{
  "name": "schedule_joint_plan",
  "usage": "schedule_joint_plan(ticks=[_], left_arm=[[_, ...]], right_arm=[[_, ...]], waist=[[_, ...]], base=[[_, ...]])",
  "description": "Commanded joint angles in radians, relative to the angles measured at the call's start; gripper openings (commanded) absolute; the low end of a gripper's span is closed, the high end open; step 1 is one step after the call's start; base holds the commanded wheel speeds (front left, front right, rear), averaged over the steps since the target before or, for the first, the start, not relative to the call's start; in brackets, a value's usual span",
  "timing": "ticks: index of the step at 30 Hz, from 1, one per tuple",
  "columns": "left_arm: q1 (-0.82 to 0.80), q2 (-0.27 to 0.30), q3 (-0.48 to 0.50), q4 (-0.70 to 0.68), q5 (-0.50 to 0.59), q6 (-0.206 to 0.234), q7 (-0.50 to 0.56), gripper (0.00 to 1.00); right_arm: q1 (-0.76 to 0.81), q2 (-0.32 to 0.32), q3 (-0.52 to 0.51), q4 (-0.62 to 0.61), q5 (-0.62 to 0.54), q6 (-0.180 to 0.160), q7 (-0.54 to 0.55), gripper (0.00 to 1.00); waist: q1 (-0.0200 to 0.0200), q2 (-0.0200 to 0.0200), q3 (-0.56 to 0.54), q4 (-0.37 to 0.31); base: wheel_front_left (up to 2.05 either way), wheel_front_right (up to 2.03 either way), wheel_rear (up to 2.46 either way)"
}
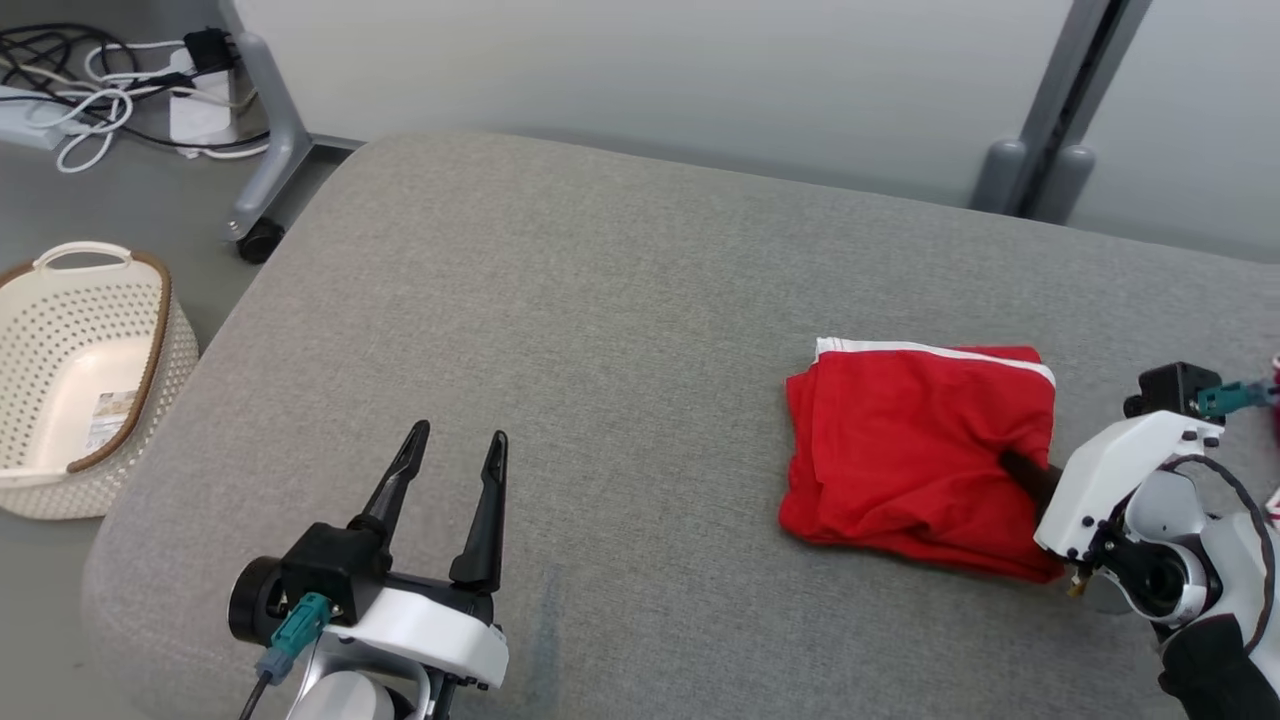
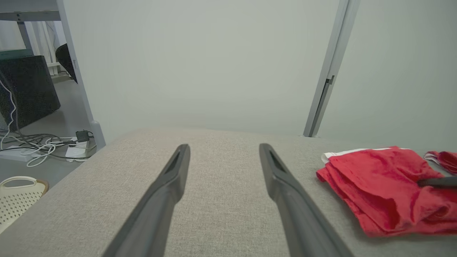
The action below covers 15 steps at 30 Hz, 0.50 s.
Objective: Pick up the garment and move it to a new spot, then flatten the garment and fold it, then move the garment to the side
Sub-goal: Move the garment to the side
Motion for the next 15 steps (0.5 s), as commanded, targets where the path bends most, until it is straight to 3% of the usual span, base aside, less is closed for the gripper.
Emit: schedule_joint_plan(ticks=[1, 9, 15], left_arm=[[0.002, 0.001, 0.002, -0.002, 0.004, -0.004, -0.001, 1.00], [-0.016, -0.012, -0.040, -0.010, -0.006, -0.032, 0.002, 1.00], [-0.058, -0.023, -0.074, -0.020, 0.004, -0.036, 0.012, 1.00]], right_arm=[[-0.008, -0.010, 0.004, -0.004, 0.004, 0.001, -0.009, 0.00], [-0.073, -0.071, 0.109, -0.070, 0.019, 0.001, 0.035, 0.00], [-0.159, -0.148, 0.163, -0.118, 0.047, 0.001, 0.061, 0.00]], waist=[[0.0000, 0.0000, -0.016, -0.025], [0.0000, 0.0000, -0.019, -0.171], [0.0000, 0.0000, 0.039, -0.259]], base=[[0.00, 0.00, 0.00], [0.00, 0.00, 0.00], [0.00, 0.00, 0.00]])
